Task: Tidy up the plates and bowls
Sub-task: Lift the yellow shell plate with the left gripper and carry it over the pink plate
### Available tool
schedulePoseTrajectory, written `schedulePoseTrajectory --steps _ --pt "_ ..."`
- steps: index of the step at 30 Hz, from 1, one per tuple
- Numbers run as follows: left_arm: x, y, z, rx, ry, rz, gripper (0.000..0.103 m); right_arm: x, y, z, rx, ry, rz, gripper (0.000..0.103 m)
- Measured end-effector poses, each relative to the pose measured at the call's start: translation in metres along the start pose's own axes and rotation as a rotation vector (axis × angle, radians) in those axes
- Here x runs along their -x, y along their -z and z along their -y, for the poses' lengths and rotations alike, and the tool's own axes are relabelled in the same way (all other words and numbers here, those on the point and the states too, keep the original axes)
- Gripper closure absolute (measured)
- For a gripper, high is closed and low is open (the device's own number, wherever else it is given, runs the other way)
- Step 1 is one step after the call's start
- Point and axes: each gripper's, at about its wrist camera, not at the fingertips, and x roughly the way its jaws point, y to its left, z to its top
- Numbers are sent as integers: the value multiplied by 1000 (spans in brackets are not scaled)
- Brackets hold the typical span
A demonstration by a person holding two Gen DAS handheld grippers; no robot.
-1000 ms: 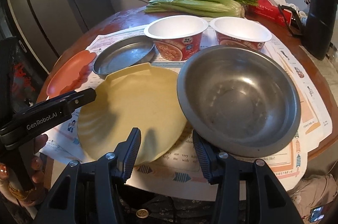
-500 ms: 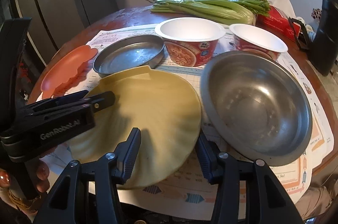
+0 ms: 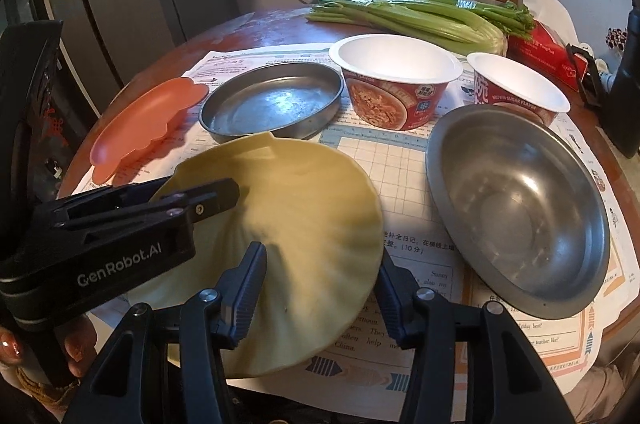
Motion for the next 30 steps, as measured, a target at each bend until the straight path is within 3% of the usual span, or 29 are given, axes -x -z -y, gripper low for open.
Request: schedulePoseTrajectory --steps 14,30 --pt "44 -1 -25 34 -26 74 58 14 -12 -27 52 -54 18 50" --pt "83 -7 -73 123 -113 163 58 14 -45 -79 170 -134 62 50"
